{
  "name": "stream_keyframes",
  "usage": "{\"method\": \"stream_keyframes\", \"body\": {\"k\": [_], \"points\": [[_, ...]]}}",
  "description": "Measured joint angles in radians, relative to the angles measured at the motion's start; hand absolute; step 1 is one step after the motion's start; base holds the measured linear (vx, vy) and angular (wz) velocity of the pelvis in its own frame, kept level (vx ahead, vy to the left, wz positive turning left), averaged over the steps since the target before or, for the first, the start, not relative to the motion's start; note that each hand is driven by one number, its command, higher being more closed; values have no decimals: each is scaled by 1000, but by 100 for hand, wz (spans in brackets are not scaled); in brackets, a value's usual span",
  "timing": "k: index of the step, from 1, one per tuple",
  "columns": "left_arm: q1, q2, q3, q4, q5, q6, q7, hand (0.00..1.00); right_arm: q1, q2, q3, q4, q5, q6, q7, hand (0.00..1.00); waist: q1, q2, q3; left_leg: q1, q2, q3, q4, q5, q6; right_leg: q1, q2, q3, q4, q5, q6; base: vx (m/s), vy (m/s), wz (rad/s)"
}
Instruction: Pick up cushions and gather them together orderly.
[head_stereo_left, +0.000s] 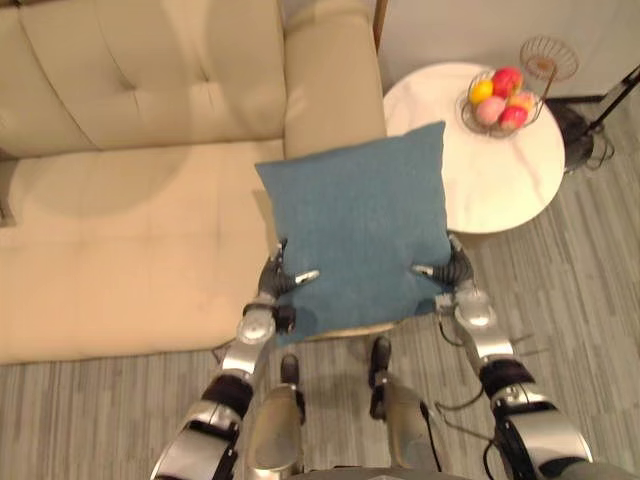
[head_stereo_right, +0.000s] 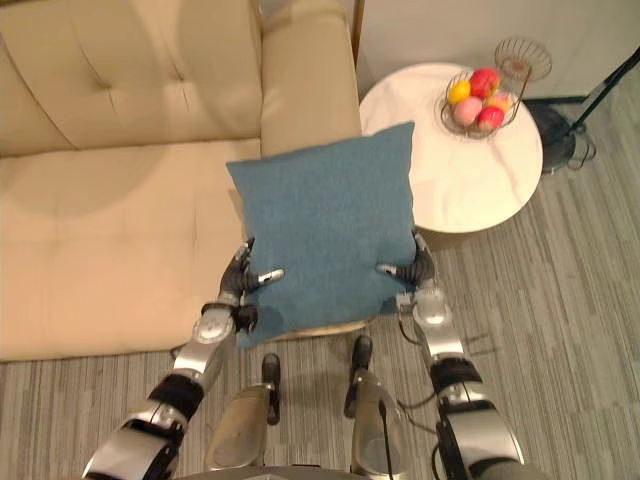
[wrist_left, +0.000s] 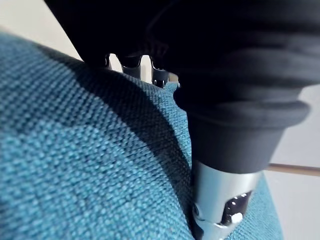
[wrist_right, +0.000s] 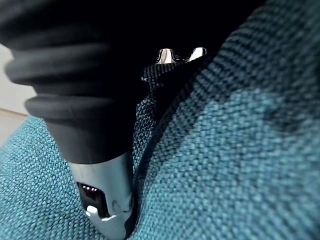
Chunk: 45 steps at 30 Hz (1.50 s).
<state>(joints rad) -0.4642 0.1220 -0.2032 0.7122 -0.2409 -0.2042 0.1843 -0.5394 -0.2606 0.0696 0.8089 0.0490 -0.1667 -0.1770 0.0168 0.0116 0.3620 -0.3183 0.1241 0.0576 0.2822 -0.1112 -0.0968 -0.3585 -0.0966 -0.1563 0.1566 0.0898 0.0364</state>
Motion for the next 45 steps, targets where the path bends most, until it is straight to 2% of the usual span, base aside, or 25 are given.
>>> {"method": "stream_keyframes", "body": {"k": [4,7,12,19,23,26,28,29,30,33,34,35,36,37,38,40,41,42,43,44,45], "points": [[-85,3,-2,30,-96,0,40,100,-53,-7,53,-1,34,2,-28,100,-1,4,22,-6,2,10,-3,5,-1,-18,2,14,8,4,-5,-46,-3,-7],[-103,18,-6,18,-123,-1,47,100,-50,-20,100,-54,75,0,-36,100,-2,4,30,-6,10,25,-5,5,-1,-19,10,25,-9,17,-10,-34,-1,-15],[-96,52,-33,-101,-142,-1,63,100,45,-45,136,-259,108,-2,-36,100,0,4,30,16,22,48,-31,11,-12,-15,21,45,-33,31,-16,37,-1,-15],[133,72,-37,-386,-142,-2,64,100,314,-17,165,-587,183,-1,-33,100,-8,4,22,166,35,81,-93,13,-15,115,43,71,-88,33,-18,101,11,-12],[356,81,-24,-526,-141,-8,65,100,425,-9,217,-726,188,-2,-2,100,-1,6,-65,247,36,115,-139,11,-17,174,60,102,-134,33,-17,79,17,-18],[513,81,14,-617,-140,-33,65,100,463,-3,275,-807,192,-8,37,100,3,5,-121,306,44,155,-143,-8,-20,228,68,137,-159,37,-13,38,39,-37],[580,78,35,-656,-140,-44,65,100,463,-2,314,-833,187,-15,51,100,17,5,-148,337,46,201,-141,-22,-19,231,75,186,-158,47,-8,7,43,-73],[624,67,58,-694,-140,-50,65,100,463,3,336,-849,182,-23,52,100,30,4,-153,359,45,244,-139,-30,-17,231,79,225,-157,54,-2,-44,58,-91],[659,60,73,-722,-139,-64,66,100,461,11,350,-859,174,-24,53,100,29,4,-154,369,40,274,-130,-39,-9,228,80,257,-156,64,6,-82,72,-84],[693,46,93,-752,-129,-68,67,100,463,20,364,-860,171,-25,53,100,31,3,-155,349,33,307,-73,-65,7,185,69,289,-102,67,15,-127,46,-48],[691,47,93,-752,-118,-68,67,100,464,20,364,-860,169,-25,53,100,24,1,-155,330,22,305,-52,-67,12,167,60,280,-83,75,26,-209,53,-8],[689,45,96,-752,-111,-68,67,100,464,20,364,-860,164,-25,53,100,25,1,-156,317,16,301,-44,-63,22,158,52,276,-85,94,54,-185,18,11],[688,43,98,-753,-107,-68,67,100,465,20,364,-859,155,-25,53,100,23,6,-156,307,33,300,-42,-57,36,154,49,268,-74,86,66,-184,-3,43],[678,41,99,-750,-99,-65,67,100,471,20,363,-851,144,-26,53,100,19,9,-155,278,34,265,-24,-47,49,94,34,238,179,-82,4,-135,-43,98],[679,39,98,-750,-95,-65,67,100,484,21,362,-830,139,-28,53,100,18,7,-156,276,27,206,-19,-29,48,87,11,213,417,-209,4,-93,-49,121],[683,40,98,-750,-90,-65,67,100,503,26,362,-795,137,-34,53,100,25,6,-163,251,9,105,-19,5,41,164,-17,212,562,-290,54,-85,-166,147],[683,41,99,-750,-89,-65,67,100,502,30,362,-775,137,-42,53,100,29,-20,-179,223,-3,63,-20,26,34,197,-22,214,548,-324,51,-181,-292,161],[683,41,98,-749,-89,-64,67,100,491,34,360,-759,137,-46,53,100,49,-15,-190,172,-11,17,-36,69,18,198,-6,210,482,-345,52,-231,-263,125],[683,31,97,-752,-88,-60,67,100,487,34,352,-751,136,-49,53,100,70,5,-206,126,0,-18,-93,128,17,200,26,201,375,-349,45,-218,-197,89],[683,33,98,-758,-88,-60,67,100,477,36,350,-749,137,-49,53,100,83,11,-211,92,6,-33,-128,170,9,210,40,193,298,-364,19,-249,-174,56],[682,32,98,-757,-89,-60,67,100,466,35,350,-741,137,-50,53,100,83,19,-211,68,11,-49,-143,197,-4,210,49,185,255,-379,9,-221,-159,50]]}}
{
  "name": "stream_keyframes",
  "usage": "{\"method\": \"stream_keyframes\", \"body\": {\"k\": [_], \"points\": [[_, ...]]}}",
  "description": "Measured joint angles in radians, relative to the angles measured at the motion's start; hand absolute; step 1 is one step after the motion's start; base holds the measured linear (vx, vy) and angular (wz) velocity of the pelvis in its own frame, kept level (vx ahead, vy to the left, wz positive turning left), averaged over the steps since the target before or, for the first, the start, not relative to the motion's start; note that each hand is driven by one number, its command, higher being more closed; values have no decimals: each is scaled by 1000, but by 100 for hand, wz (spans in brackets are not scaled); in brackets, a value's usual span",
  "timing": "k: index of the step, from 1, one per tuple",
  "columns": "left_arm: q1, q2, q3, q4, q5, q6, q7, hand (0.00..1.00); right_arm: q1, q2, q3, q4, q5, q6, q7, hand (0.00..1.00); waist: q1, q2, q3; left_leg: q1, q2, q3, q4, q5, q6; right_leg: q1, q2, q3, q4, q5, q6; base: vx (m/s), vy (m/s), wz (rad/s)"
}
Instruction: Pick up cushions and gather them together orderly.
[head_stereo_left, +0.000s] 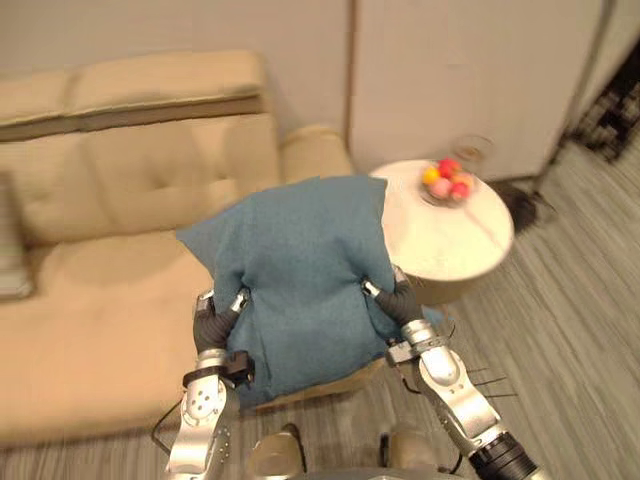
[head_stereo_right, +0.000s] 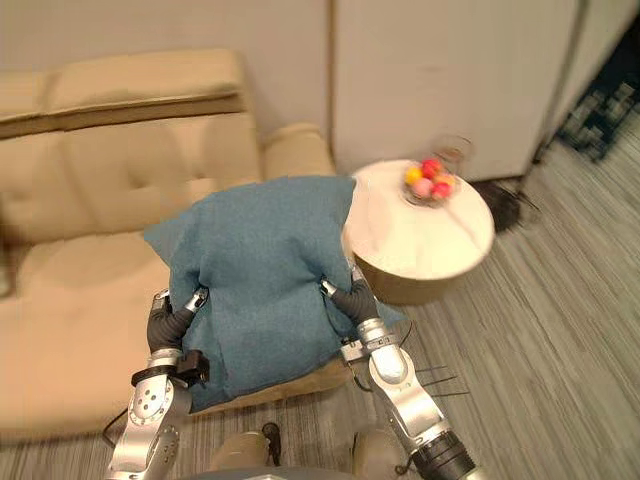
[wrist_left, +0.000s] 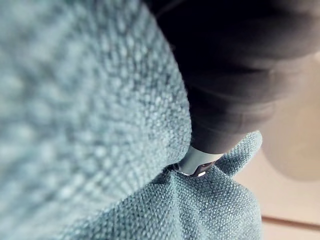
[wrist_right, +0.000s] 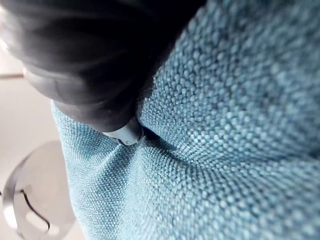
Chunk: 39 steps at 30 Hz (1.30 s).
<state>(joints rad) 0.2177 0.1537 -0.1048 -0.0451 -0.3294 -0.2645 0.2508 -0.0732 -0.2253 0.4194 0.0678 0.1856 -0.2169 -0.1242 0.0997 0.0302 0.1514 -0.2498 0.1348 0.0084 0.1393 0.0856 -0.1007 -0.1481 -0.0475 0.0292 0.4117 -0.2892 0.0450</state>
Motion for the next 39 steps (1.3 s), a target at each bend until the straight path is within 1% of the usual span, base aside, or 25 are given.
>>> {"method": "stream_keyframes", "body": {"k": [2,4,5,6,7,8,9,10,11,12,13,14,16,18,20,22,24,27,29,31,32,33,36,38,39], "points": [[1,-31,-12,4,0,16,0,100,-6,2,-25,70,0,0,-5,100,-5,52,10,-29,44,-72,-72,104,-25,-24,56,-71,-6,37,-25,-287,-174,67],[3,-37,-29,1,-1,24,0,100,4,-5,-39,85,0,3,-8,100,-13,67,8,-26,60,-83,-127,158,-13,-36,73,-121,23,35,-51,-343,-169,83],[-4,-38,-51,4,-3,29,-4,100,14,-2,-72,88,-2,6,-8,100,-36,66,7,-44,65,-19,-159,19,49,-46,40,-187,8,47,-67,-478,-133,162],[-23,-40,-73,5,-2,32,-15,100,22,3,-119,87,-8,5,-9,100,-70,27,21,-100,37,85,-73,-58,103,-52,-22,-235,-31,57,-87,-406,-68,156],[-27,-44,-81,5,-2,32,-20,100,23,4,-135,87,-10,5,-9,100,-76,13,27,-114,24,120,-10,-58,104,-55,-50,-250,-44,76,-98,-287,-41,126],[-27,-53,-91,7,-2,32,-31,100,28,2,-150,85,-10,5,-9,100,-78,7,24,-124,18,179,126,-59,105,-46,-81,-274,-96,129,-87,-236,19,74],[-27,-55,-94,7,-2,31,-36,100,40,3,-155,81,-10,4,-9,100,-87,14,19,-103,27,216,238,-78,104,-38,-92,-301,-141,165,-86,-217,53,64],[-28,-54,-94,7,-2,31,-40,100,48,3,-155,81,-10,4,-9,100,-89,16,19,-80,33,231,268,-103,100,-32,-93,-310,-160,180,-85,-235,99,54],[-29,-55,-99,11,-2,29,-51,100,63,3,-155,79,-9,4,-9,100,-88,36,6,-5,39,269,275,-153,88,-22,-91,-328,-192,196,-78,-134,106,50],[-32,-54,-107,21,-2,23,-55,100,74,3,-159,68,-9,3,-9,100,-91,44,-1,81,36,300,188,-196,58,-23,-87,-343,-215,207,-59,-110,114,56],[-38,-54,-110,27,-3,22,-56,100,78,4,-165,63,-9,2,-9,100,-95,56,-9,113,33,302,119,-207,43,-24,-82,-352,-226,216,-44,-93,141,67],[-58,-47,-114,47,-2,21,-57,100,79,20,-179,66,-9,3,-9,100,-89,43,-9,140,10,298,32,-195,35,-28,-87,-349,-246,230,-23,-93,127,58],[-49,-33,-114,61,-3,21,-56,100,84,40,-179,63,-10,5,-6,100,-80,23,-16,131,-1,304,32,-180,43,-8,-92,-354,-291,275,-14,-67,119,37],[-14,-20,-110,61,-4,21,-56,100,83,58,-165,63,-10,7,-2,100,-73,20,-18,121,-7,303,90,-211,62,27,-94,-353,-332,325,0,-5,133,8],[-11,-19,-108,61,-4,20,-56,100,83,59,-161,63,-10,7,0,100,-58,18,-21,113,-9,309,118,-229,71,38,-96,-346,-357,346,9,-6,106,-9],[-10,-10,-107,61,-4,20,-56,100,82,59,-153,63,-10,7,0,100,-57,10,-34,89,-11,306,141,-245,76,39,-98,-349,-385,363,14,-18,88,-1],[-6,-9,-106,60,-4,20,-56,100,82,59,-149,63,-10,8,0,100,-58,5,-37,74,-10,297,165,-264,82,38,-108,-357,-379,359,19,-16,98,5],[9,-9,-106,59,-4,20,-57,100,82,58,-144,63,-8,8,2,100,-59,1,-38,68,-16,294,209,-315,90,7,-138,-357,-271,285,29,10,88,5],[18,-6,-106,53,-4,21,-57,100,85,58,-144,64,-8,8,12,100,-64,-16,-44,68,-52,267,223,-348,103,-36,-190,-357,-115,211,29,62,122,37],[34,-4,-106,47,-3,20,-57,100,86,58,-144,68,-8,8,22,100,-69,-19,-45,96,-76,237,223,-365,129,-102,-237,-323,79,208,15,206,120,46],[43,-1,-105,46,-3,21,-57,100,86,58,-141,78,-8,8,29,100,-75,-18,-42,122,-82,213,218,-368,146,-162,-250,-277,215,202,-11,255,58,54],[47,12,-105,46,-3,21,-57,100,90,58,-134,89,-7,8,36,100,-86,-8,-35,151,-80,186,207,-373,141,-177,-224,-253,246,142,-3,238,21,56],[42,22,-107,46,-3,21,-57,100,91,43,-125,89,6,8,40,100,-91,-14,-33,221,-77,152,154,-386,127,-258,-156,-256,179,113,-9,272,-61,44],[37,23,-108,46,-3,21,-57,100,92,35,-125,89,11,8,41,100,-118,-9,-28,266,-67,126,133,-396,98,-284,-113,-281,43,159,-11,373,-126,57],[36,28,-112,46,-2,21,-57,100,105,35,-126,87,13,7,42,100,-129,-24,-34,305,-75,117,121,-410,73,-281,-85,-282,-68,231,-30,446,-170,62]]}}
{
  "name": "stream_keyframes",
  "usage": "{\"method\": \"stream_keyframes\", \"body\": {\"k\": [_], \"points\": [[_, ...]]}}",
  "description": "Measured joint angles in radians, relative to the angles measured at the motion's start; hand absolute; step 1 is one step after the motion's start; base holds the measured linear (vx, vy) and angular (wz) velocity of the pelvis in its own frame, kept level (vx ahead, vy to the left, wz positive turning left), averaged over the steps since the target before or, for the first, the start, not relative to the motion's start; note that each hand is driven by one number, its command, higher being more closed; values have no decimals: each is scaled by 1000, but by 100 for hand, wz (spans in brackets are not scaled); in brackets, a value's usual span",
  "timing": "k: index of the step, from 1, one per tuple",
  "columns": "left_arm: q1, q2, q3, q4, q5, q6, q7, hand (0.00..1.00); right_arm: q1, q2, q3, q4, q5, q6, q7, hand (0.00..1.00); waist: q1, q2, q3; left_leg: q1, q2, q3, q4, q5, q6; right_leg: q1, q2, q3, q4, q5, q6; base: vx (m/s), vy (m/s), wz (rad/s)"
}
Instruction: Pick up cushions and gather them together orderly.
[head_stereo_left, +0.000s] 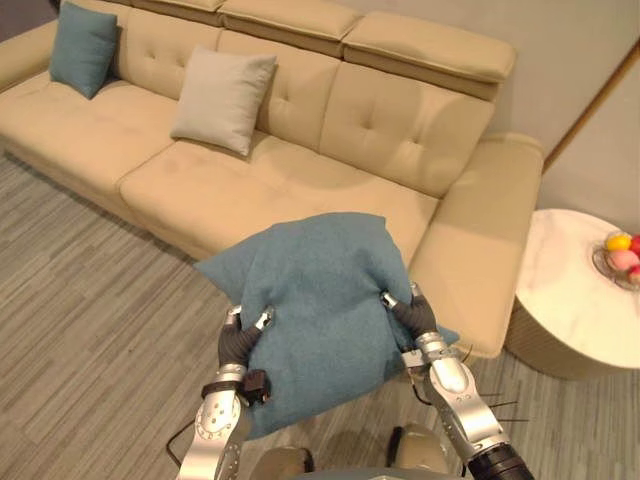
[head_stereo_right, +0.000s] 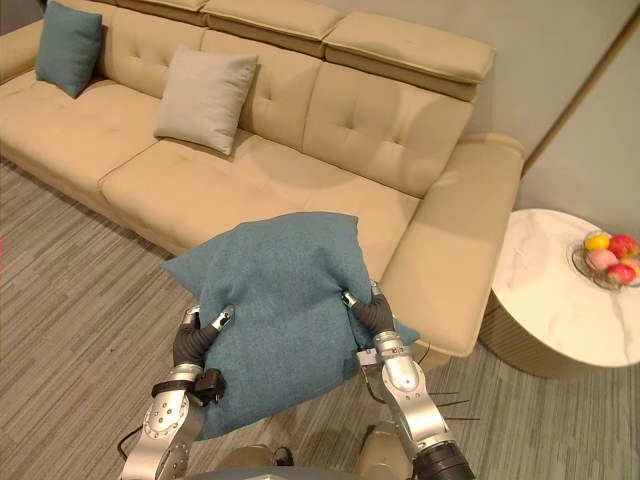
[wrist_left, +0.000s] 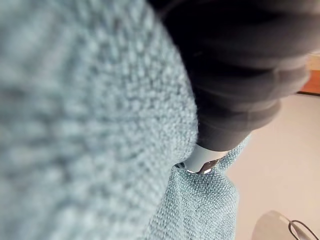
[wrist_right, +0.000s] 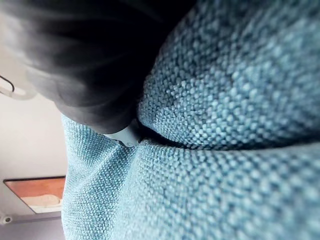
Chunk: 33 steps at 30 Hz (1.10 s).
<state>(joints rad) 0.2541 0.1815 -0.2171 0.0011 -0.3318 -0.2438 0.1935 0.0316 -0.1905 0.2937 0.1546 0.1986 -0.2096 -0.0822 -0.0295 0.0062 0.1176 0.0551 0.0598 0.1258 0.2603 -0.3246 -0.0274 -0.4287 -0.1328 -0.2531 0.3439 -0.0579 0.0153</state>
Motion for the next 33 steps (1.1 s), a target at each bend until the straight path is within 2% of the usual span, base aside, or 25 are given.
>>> {"method": "stream_keyframes", "body": {"k": [1,2,3,4,6,7,9,10,12,13,14,16,17,18,19,20,21,22,24,26,28,30,33], "points": [[0,4,-6,0,1,0,0,100,12,0,-1,-4,0,0,0,100,-9,-18,-6,19,-9,-7,-5,-9,-16,9,4,7,-47,49,-12,482,-217,74],[-10,-1,-25,20,4,2,-8,100,50,-9,-16,-18,5,-1,0,100,-27,-12,-6,50,-7,-35,-9,-32,-52,18,2,28,-27,148,-67,498,-203,72],[-18,-31,-37,35,14,7,-21,100,72,-23,-43,-22,8,-1,1,100,-36,39,-17,46,33,-40,26,-28,-66,23,20,-17,-1,97,-69,584,-242,68],[-38,-46,-49,45,22,6,-23,100,79,-25,-67,-22,12,0,3,100,-40,59,-20,-15,63,-31,136,-12,-109,25,37,-33,4,70,-79,480,-186,23],[-61,-55,-49,67,21,7,-32,100,79,-25,-78,-22,18,1,3,100,-34,61,-19,-75,90,-20,272,36,-168,43,58,-32,-1,56,-96,464,-199,-22],[-79,-67,-49,108,21,12,-42,100,85,-26,-91,-22,27,1,3,100,-30,61,-16,-123,134,3,460,112,-188,118,89,-12,-40,40,-116,545,-198,-48],[-82,-73,-50,115,22,13,-46,100,90,-25,-96,-29,28,0,2,100,-34,57,-14,-138,151,41,532,94,-157,181,102,7,-85,37,-115,394,-110,-45],[-90,-82,-50,114,22,11,-59,100,108,-26,-112,-67,28,0,0,100,-35,53,-12,-166,155,91,549,59,-92,236,105,39,-131,30,-113,245,-38,-42],[-100,-80,-50,114,22,2,-62,100,115,-25,-119,-101,27,-3,0,100,-30,53,-12,-210,152,122,486,19,-31,267,109,91,-166,15,-117,289,23,-73],[-106,-80,-48,114,22,0,-62,100,115,-24,-121,-108,27,-6,0,100,-12,53,-12,-246,147,110,392,14,-24,281,113,137,-181,13,-113,252,72,-84],[-106,-80,-48,114,22,1,-62,100,116,-24,-121,-107,27,-6,0,100,-11,53,-11,-253,145,101,374,14,-24,285,114,146,-184,12,-112,204,108,-89],[-99,-79,-47,115,23,3,-62,100,119,-21,-120,-102,27,-6,0,100,-7,45,-7,-279,116,10,237,24,-42,315,113,200,-193,11,-96,190,146,-80],[-91,-76,-47,115,24,3,-62,100,120,-18,-119,-99,26,-6,0,100,-4,44,-6,-280,97,-51,146,48,-65,327,114,245,-197,17,-73,197,229,-126],[-83,-79,-43,113,28,3,-62,100,120,-13,-118,-99,25,-6,0,100,-2,56,-10,-270,93,-87,46,104,-86,332,120,293,-197,15,-49,185,250,-136],[-78,-82,-43,110,29,3,-62,100,120,-14,-118,-98,24,-6,0,100,-2,68,-11,-265,101,-97,10,155,-87,335,133,315,-198,14,-37,165,312,-151],[-68,-90,-43,108,29,1,-62,100,120,-19,-118,-95,23,-6,2,100,-2,106,-11,-251,132,-99,-9,271,-102,338,169,368,-206,8,-11,146,370,-145],[-67,-75,-38,114,30,7,-62,100,122,12,-117,-67,16,-1,4,100,-8,76,-19,-240,124,-52,20,233,-86,341,153,406,-208,4,8,142,363,-132],[-68,-69,-37,114,30,7,-62,100,125,19,-117,-62,12,-1,5,100,-10,59,-22,-232,110,-30,16,225,-74,342,136,425,-211,4,26,144,328,-104],[-71,-57,-37,114,32,10,-64,100,122,18,-117,-60,-9,-1,6,100,-14,28,-26,-200,74,80,-3,209,-44,334,84,496,-250,28,66,131,298,-99],[-71,-57,-30,110,37,13,-64,100,115,19,-115,-58,-13,0,9,100,-12,25,-27,-182,56,145,-12,195,-22,332,57,526,-292,56,91,72,238,-95],[-72,-55,-2,93,52,16,-62,100,77,20,-94,-34,-17,0,9,100,-10,24,-28,-179,49,196,-21,189,-12,315,46,538,-320,87,91,31,161,-85],[-83,-50,24,76,69,15,-59,100,22,28,-81,5,-35,0,9,100,-5,25,-28,-180,48,247,-52,193,-4,284,43,497,-351,135,71,-9,62,-65],[-131,-41,35,79,74,16,-35,100,-54,27,-66,28,-53,1,-8,100,-7,26,-25,-207,46,274,-72,204,2,244,36,440,-372,172,56,-28,21,-35]]}}
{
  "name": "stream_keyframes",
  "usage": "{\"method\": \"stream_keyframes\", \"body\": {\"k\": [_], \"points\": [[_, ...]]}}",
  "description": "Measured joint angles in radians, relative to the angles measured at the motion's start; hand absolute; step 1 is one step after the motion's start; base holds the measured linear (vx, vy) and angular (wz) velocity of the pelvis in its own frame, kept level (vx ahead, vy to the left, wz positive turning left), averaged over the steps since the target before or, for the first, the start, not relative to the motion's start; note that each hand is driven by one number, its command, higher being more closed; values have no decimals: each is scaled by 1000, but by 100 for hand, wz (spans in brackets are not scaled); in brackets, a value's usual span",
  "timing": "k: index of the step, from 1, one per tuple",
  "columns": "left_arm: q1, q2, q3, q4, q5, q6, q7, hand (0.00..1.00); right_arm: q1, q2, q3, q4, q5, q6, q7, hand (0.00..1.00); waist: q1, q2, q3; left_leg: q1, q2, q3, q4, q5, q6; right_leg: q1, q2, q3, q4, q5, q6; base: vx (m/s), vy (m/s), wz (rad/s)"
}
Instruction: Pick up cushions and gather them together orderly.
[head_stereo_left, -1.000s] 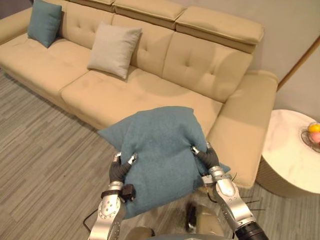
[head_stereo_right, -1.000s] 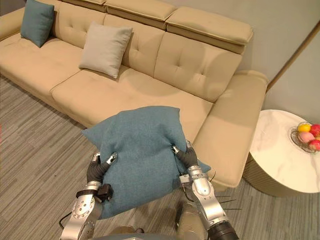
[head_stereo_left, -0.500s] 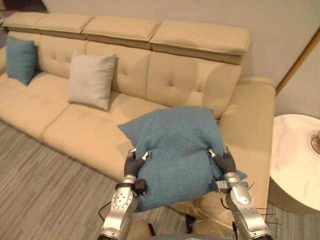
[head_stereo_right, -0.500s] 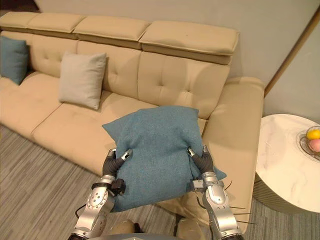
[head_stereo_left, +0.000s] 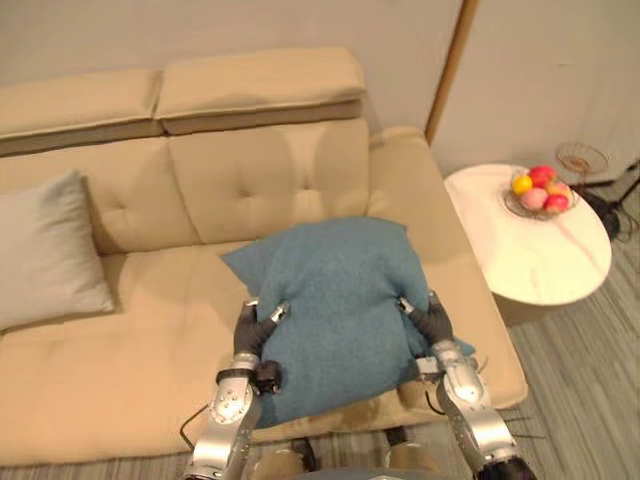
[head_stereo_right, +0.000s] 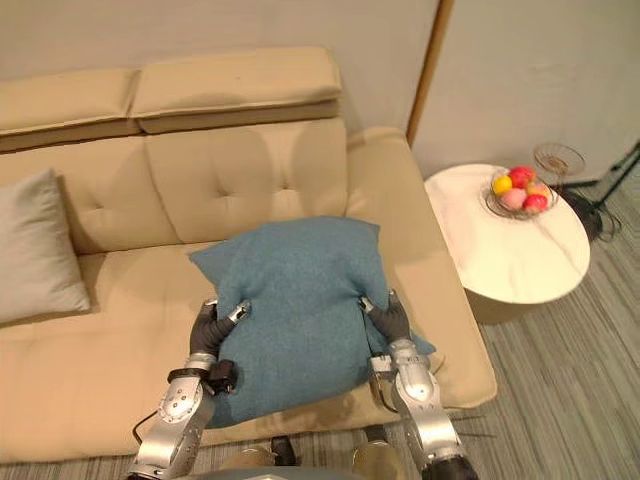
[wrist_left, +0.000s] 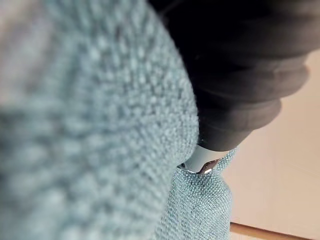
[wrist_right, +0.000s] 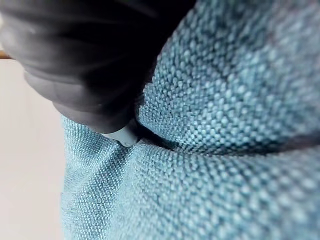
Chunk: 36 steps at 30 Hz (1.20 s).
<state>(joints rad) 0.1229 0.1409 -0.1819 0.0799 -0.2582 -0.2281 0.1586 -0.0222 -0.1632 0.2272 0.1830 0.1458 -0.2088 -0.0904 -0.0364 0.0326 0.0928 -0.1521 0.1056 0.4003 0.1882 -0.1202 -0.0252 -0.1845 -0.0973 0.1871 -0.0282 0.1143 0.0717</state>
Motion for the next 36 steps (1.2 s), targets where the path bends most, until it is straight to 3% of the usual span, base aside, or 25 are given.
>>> {"method": "stream_keyframes", "body": {"k": [2,4,10,14,15,18,21,24,29,36], "points": [[-96,1,7,20,21,0,37,100,-83,0,0,19,-8,0,-33,100,-1,1,21,-48,-1,-1,1,15,3,-47,-2,-25,-3,29,-6,-56,-1,1],[-264,13,39,70,40,-6,83,100,-249,0,-1,61,-25,0,-82,100,0,1,84,-121,-3,-2,10,40,16,-113,-7,-66,-4,70,-16,-168,3,5],[-845,180,80,260,74,-6,247,100,-785,3,-54,211,-45,1,-235,100,25,2,245,-333,-5,-41,55,103,30,-259,-22,-169,-45,146,-19,-233,-43,22],[-1188,248,107,377,102,-6,321,100,-1107,44,-172,331,-85,0,-315,100,36,2,297,-418,-4,-61,55,153,33,-332,-17,-187,-48,180,-28,-140,-42,18],[-1291,250,118,429,110,-7,341,0,-1198,58,-199,384,-91,-1,-337,0,38,2,303,-439,-4,-65,55,158,34,-350,-16,-188,-53,190,-31,-86,-18,5],[-1506,270,118,555,120,-7,353,0,-1342,57,-252,462,-87,-5,-388,0,34,2,303,-493,-14,-85,46,180,36,-388,-19,-210,-70,205,-33,-60,-3,21],[-1711,280,110,758,118,-9,355,0,-1478,29,-281,612,-53,-20,-409,0,24,3,307,-516,-41,-109,-54,247,36,-439,-27,-239,-70,211,-40,-57,-1,32],[-1808,280,108,879,54,19,305,0,-1591,-23,-293,789,75,-19,-378,0,24,4,320,-520,-57,-135,-164,319,35,-475,-28,-266,-70,213,-42,-35,20,27],[-1804,266,160,953,10,49,223,0,-1609,-88,-310,854,294,-16,-279,0,37,5,359,-525,-56,-155,-281,391,26,-520,-20,-291,-71,213,-42,-1,48,15],[-1654,185,268,950,-26,49,151,0,-1530,-92,-254,853,376,1,-211,0,49,6,376,-566,-54,-153,-281,392,25,-557,-20,-301,-70,213,-42,26,104,3]]}}
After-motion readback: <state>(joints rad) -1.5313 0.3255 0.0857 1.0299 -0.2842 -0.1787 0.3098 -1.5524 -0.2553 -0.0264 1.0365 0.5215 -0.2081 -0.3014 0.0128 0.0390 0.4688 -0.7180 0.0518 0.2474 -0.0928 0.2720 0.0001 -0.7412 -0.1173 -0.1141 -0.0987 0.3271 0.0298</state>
